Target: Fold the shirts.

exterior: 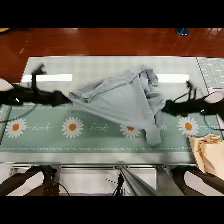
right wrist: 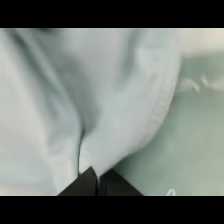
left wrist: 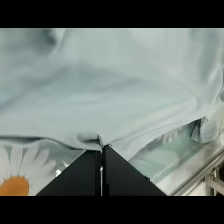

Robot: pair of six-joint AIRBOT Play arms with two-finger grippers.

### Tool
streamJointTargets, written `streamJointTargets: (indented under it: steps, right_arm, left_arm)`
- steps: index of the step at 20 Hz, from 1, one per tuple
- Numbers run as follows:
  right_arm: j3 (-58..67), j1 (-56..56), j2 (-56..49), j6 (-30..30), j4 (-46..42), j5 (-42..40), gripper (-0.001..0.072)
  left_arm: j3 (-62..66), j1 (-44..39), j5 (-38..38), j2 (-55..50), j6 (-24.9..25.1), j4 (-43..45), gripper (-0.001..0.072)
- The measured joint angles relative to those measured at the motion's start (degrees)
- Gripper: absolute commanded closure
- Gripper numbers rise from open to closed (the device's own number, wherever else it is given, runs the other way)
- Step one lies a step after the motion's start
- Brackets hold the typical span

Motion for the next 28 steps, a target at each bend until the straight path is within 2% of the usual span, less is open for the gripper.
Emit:
streamJointTargets:
  steps: [4,8,11,13,17,22,26,28]
  right_arm:
    - [19.3,-3.98,11.96,-1.22,0.46,1.86,0.0689]
    - [41.7,-6.56,19.58,1.62,-1.27,1.9,0.0689]
    - [55.84,-7.19,21.73,5.18,-5.77,3.28,0.0689]
    - [63.08,-7.37,22.38,7.41,-8.83,5.57,0.0689]
    - [70.66,-7.52,23.65,10.12,-13.42,13.68,0.069]
    - [72.91,-6.91,23.34,9.14,-17.73,29.31,0.069]
    - [69.79,-3.61,17.94,8.57,-19.5,39.41,0.069]
    - [67.04,-1.88,12.87,8.5,-20.02,41.86,0.069]
  left_arm:
    - [20.39,0.0,-0.7,7.67,-1.16,-0.07,0.0688]
    - [40.19,0.0,3.48,15.28,-3.52,0.68,0.0688]
    - [51.39,0.0,4.9,20.02,-8.22,7.02,0.0689]
    - [55.95,0.0,2.93,22.77,-12.04,12.31,0.0689]
    - [59.78,0.0,-8.33,26.97,-18.1,19.82,0.0689]
    - [59.56,0.0,-25.73,28.44,-22.03,22.71,0.0689]
    - [51.87,0.0,-31.43,27.67,-23.8,23.28,0.0688]
    - [45.18,-0.02,-31.3,26.43,-23.8,23.47,0.0688]
